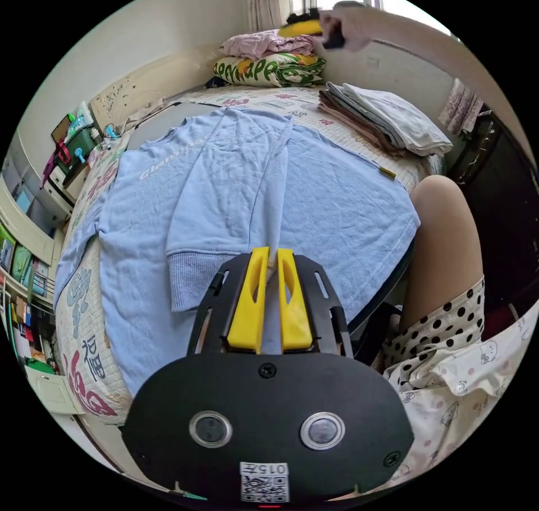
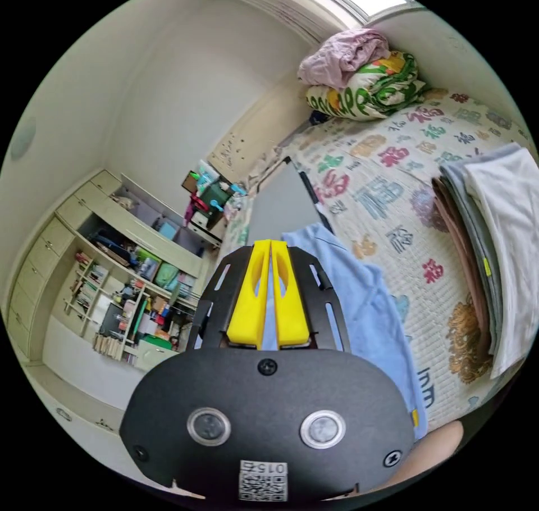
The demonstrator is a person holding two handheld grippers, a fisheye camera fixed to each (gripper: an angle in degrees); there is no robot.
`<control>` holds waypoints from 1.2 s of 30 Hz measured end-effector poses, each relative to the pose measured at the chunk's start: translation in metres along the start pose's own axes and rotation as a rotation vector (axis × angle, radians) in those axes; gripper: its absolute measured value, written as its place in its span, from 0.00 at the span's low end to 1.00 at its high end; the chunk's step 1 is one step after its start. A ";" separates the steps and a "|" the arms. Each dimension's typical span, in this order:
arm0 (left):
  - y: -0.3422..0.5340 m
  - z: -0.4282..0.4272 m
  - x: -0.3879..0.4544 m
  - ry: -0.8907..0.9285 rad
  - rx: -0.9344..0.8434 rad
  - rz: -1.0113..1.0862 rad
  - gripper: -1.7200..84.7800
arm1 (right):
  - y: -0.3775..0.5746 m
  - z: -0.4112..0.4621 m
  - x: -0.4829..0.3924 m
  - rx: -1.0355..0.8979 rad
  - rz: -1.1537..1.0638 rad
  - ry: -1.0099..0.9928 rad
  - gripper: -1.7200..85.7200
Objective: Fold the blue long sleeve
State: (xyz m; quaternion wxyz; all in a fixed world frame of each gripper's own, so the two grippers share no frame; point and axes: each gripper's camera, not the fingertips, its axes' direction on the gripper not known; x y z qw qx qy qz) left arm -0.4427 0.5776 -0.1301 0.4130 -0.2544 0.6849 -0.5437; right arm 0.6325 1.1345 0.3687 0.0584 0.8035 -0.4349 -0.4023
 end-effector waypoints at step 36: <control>0.236 0.085 -0.205 0.251 0.158 -0.489 0.13 | 0.623 0.194 0.259 -0.626 -1.572 0.125 0.12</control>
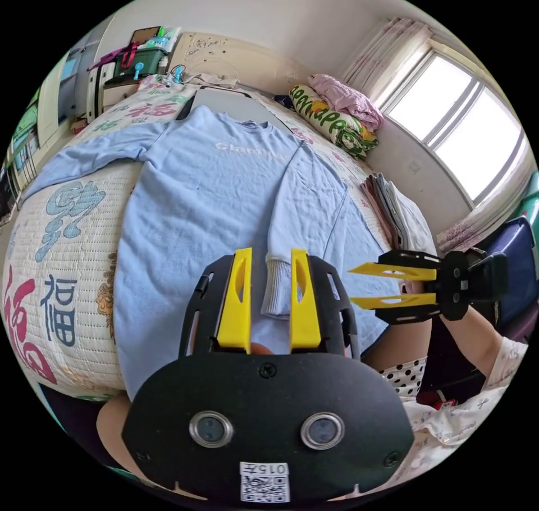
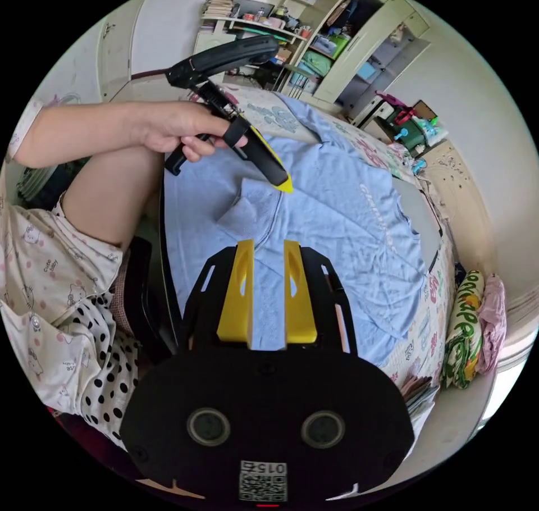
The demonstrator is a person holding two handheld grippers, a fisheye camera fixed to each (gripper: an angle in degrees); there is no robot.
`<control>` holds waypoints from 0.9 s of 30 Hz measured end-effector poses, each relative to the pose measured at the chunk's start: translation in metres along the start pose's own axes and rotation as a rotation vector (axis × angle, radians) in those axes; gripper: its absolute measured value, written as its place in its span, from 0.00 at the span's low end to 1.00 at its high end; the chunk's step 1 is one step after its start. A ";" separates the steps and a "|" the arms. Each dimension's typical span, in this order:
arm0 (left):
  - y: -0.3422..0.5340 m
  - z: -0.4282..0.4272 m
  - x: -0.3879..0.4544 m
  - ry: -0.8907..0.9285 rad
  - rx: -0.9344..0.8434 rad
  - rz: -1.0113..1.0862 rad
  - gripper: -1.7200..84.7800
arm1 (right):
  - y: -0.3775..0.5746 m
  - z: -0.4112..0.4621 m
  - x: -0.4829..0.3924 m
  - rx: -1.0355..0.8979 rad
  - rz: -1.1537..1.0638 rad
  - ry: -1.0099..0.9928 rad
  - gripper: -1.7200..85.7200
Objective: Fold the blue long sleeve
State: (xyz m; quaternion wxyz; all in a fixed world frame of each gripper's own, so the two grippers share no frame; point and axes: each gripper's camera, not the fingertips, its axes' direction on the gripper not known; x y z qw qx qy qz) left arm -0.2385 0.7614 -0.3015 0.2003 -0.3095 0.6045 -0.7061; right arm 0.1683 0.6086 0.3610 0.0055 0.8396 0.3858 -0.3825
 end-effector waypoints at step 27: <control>0.130 0.009 -0.128 0.004 -0.010 0.080 0.12 | 0.102 0.073 0.078 -0.153 0.234 -0.175 0.09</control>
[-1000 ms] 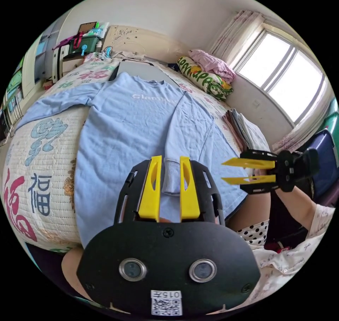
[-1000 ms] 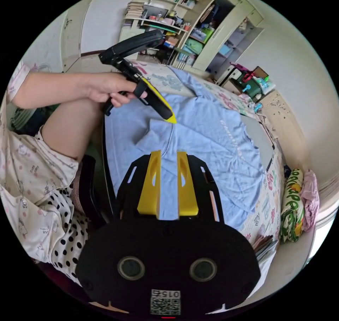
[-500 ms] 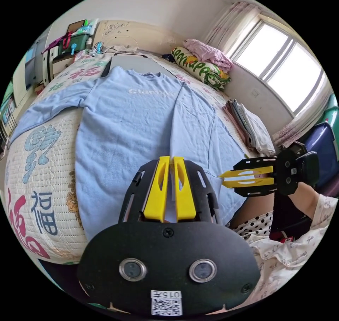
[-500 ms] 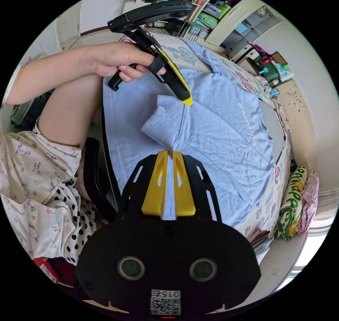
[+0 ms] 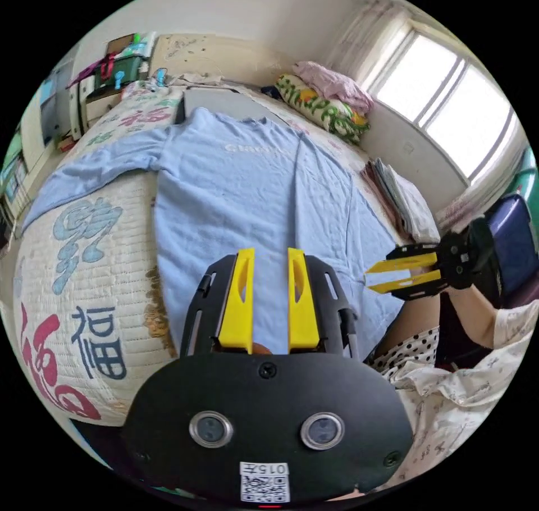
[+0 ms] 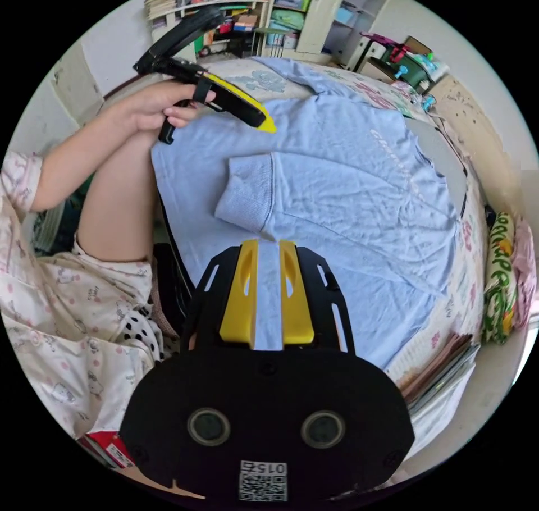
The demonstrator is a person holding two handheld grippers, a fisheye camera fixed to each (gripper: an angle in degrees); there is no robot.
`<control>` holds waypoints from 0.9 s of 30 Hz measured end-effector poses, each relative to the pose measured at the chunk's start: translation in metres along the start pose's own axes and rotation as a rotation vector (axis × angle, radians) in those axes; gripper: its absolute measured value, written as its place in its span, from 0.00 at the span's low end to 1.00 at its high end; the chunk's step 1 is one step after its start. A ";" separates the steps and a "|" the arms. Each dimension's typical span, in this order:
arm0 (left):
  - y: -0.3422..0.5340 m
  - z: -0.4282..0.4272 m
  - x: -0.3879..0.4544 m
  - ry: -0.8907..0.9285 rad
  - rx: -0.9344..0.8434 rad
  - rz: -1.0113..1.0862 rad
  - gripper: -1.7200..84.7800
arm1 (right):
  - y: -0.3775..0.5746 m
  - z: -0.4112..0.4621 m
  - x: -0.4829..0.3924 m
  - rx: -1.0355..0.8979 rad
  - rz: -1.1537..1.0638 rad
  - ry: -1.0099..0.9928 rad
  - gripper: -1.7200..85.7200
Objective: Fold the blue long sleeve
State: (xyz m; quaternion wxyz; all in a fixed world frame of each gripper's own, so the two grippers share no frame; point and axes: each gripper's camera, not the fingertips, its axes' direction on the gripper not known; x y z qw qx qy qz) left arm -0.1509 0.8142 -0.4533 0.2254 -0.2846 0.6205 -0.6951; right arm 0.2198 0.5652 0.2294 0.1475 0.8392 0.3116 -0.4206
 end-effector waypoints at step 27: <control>0.039 -0.104 -0.367 -0.534 0.449 -1.094 0.13 | -0.037 -0.071 0.088 0.058 0.059 -0.114 0.01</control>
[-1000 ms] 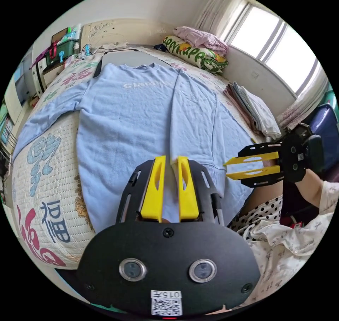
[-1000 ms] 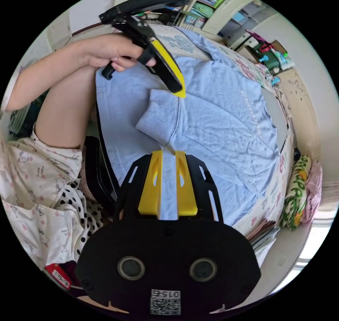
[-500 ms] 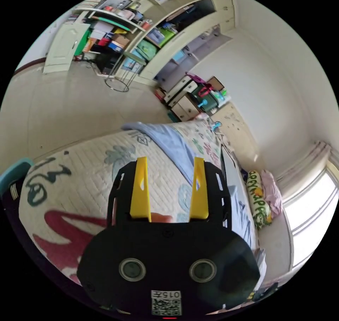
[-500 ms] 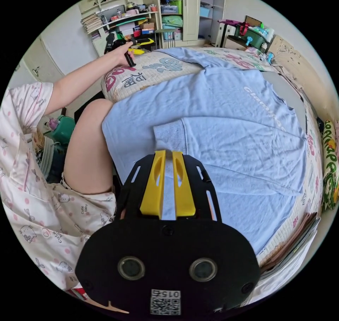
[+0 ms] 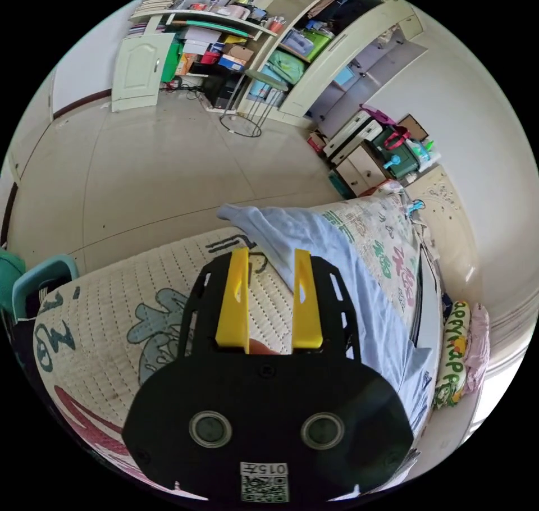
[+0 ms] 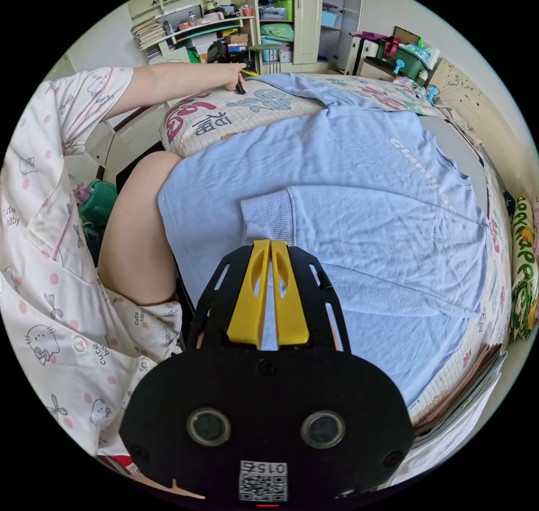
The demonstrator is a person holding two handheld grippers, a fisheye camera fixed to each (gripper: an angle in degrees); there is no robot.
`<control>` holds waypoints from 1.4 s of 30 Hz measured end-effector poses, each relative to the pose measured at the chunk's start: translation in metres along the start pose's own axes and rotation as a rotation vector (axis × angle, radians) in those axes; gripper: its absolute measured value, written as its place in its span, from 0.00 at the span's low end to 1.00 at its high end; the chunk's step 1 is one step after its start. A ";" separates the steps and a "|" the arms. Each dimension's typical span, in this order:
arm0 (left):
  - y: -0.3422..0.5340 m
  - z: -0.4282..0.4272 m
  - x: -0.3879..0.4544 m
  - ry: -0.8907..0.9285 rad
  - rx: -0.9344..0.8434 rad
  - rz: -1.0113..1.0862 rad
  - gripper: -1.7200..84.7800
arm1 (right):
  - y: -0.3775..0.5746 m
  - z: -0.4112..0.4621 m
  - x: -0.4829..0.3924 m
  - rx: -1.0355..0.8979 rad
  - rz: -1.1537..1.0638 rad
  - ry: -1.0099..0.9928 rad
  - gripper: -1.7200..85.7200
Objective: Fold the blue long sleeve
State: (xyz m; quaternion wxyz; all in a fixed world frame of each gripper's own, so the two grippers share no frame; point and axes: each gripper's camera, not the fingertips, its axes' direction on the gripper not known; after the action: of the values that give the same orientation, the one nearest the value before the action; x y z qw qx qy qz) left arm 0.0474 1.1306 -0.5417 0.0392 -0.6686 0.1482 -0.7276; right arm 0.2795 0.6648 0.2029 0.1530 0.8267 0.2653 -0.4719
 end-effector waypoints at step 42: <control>0.545 -0.182 0.407 0.735 -0.132 1.713 0.06 | -0.081 -0.285 0.116 0.426 0.872 -0.380 0.06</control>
State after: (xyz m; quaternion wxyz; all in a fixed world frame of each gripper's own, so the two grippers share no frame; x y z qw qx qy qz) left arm -0.2507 0.5374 -0.3082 0.4751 -0.0600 0.6346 -0.6066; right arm 0.4793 0.9081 0.2475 0.2094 0.7730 -0.2381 -0.5495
